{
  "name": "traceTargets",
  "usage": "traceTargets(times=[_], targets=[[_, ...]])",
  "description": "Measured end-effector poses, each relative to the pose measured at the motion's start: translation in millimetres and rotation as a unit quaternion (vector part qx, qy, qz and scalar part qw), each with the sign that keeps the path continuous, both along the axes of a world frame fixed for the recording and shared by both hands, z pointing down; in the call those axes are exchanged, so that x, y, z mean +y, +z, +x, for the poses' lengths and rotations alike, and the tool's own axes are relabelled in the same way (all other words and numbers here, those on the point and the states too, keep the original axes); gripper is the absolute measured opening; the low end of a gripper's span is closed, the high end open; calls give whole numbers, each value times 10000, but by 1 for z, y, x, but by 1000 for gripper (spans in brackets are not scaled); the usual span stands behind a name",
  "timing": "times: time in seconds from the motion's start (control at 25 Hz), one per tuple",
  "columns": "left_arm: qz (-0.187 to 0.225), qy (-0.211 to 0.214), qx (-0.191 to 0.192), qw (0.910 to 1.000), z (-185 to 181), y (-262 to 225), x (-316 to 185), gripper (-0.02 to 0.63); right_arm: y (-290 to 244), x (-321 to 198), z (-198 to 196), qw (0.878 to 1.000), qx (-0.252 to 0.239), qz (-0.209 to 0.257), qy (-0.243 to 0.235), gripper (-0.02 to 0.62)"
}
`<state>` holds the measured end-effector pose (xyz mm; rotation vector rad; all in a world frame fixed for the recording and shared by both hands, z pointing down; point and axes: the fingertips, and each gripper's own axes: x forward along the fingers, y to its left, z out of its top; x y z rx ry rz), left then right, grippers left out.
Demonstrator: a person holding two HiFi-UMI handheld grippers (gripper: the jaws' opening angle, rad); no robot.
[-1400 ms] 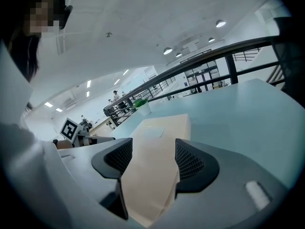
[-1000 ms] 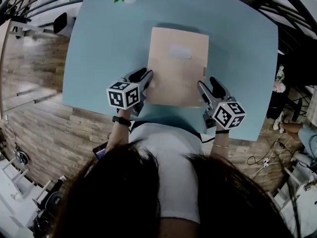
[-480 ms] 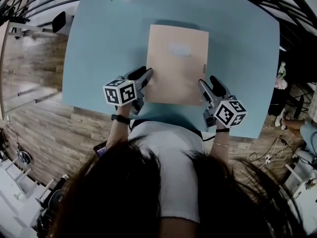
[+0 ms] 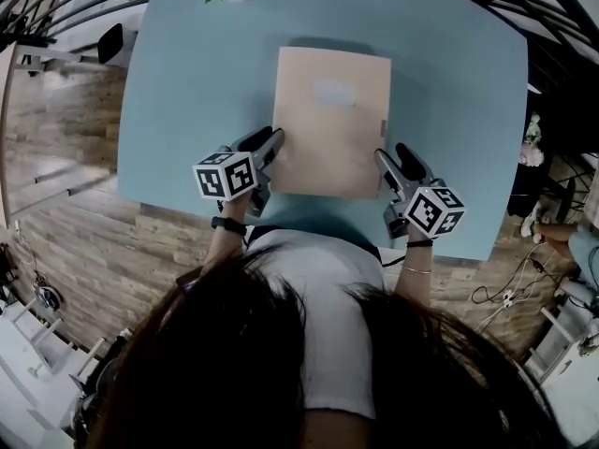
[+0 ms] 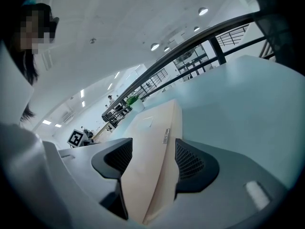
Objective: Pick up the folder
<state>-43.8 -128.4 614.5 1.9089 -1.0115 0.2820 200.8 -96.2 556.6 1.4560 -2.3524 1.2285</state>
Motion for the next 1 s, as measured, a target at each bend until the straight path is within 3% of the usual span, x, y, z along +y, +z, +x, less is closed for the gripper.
traceTargets(times=[0.32,0.56,0.72,1.0], targets=[[113,-86,122,9998,-1,0,1,184,18,-4,7,9996,-144,-253,-55,256],[103,-73,261,9996,-1,1,0,184,39,-7,9,9947,-660,-740,-263,264],[117,0,306,9995,-2,2,-1,184,52,-3,1,9831,-1232,-1212,-611,280],[28,-10,490,9988,-2,4,2,184,62,4,-7,9617,-1756,-1777,-1125,321]])
